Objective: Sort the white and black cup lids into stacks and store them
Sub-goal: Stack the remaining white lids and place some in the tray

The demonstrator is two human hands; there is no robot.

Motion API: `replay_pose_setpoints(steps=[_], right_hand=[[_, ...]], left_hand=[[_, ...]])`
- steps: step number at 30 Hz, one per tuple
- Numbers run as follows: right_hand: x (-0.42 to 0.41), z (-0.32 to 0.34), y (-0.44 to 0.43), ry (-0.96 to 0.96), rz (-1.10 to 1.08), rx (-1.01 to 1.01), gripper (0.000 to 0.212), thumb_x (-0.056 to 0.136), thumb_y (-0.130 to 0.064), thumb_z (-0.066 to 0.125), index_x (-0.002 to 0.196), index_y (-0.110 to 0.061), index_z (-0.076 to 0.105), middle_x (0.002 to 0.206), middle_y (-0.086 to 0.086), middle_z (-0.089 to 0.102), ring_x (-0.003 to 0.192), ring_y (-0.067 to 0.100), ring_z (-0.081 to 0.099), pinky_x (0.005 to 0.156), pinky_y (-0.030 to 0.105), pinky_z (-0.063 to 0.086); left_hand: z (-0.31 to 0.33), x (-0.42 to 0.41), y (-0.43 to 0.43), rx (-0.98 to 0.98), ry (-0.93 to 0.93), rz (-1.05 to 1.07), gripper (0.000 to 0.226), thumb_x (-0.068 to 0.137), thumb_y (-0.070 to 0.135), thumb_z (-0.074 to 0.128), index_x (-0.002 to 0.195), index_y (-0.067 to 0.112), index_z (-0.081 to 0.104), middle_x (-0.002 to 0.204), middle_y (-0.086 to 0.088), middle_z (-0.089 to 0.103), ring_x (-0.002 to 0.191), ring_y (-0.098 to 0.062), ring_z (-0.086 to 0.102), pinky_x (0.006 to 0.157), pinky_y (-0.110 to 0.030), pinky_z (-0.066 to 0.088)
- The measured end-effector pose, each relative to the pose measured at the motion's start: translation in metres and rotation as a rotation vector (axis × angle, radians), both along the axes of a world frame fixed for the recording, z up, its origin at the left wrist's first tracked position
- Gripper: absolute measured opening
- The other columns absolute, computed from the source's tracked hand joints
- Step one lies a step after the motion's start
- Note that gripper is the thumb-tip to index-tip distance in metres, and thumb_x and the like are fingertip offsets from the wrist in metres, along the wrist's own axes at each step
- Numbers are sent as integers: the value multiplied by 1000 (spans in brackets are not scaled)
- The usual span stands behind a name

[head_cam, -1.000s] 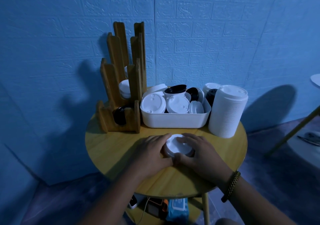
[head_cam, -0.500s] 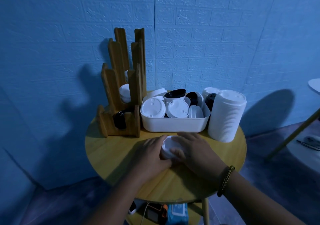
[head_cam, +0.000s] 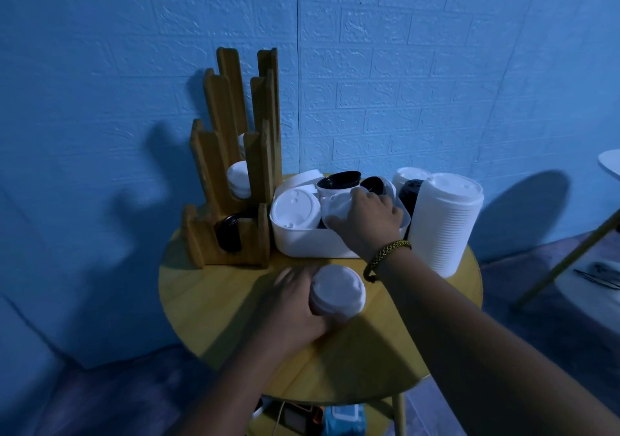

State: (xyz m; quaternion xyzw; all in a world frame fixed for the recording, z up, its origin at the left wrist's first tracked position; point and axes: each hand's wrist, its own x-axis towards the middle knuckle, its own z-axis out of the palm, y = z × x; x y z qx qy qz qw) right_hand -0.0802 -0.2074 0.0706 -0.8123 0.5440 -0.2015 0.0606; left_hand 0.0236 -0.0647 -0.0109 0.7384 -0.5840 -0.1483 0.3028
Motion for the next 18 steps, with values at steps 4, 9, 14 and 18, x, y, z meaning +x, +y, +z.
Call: replay_pose_setpoints(steps=[4, 9, 14, 18], right_hand=[[-6, 0, 3, -155, 12, -57, 63, 85, -54, 59, 136, -20, 46, 138, 4, 52, 133, 31, 38, 106, 47, 29], [-18, -8, 12, -383, 195, -174, 63, 88, -52, 61, 142, -23, 45, 140, -5, 51, 134, 17, 39, 110, 42, 27], [-37, -5, 29, -557, 392, -181, 63, 89, -49, 60, 142, -19, 47, 140, -7, 48, 127, 7, 43, 104, 23, 37], [-63, -30, 57, -433, 509, -67, 65, 85, -60, 54, 139, -23, 53, 140, -13, 43, 125, -1, 42, 99, 12, 36]], left_hand=[[-2, 1, -2, 6, -47, 7, 76, 67, 63, 80, 130, 36, 48, 128, 14, 49, 124, -9, 43, 98, -34, 45], [1, 1, 0, 16, -57, -6, 73, 67, 67, 77, 127, 37, 49, 128, 18, 49, 125, -6, 39, 98, -32, 43], [6, -2, 3, 31, -70, -24, 87, 75, 62, 77, 149, 38, 38, 141, 14, 46, 132, -10, 38, 104, -33, 40], [6, -1, 3, 67, -15, -30, 87, 71, 62, 80, 145, 42, 39, 140, 11, 49, 133, -16, 44, 100, -36, 45]])
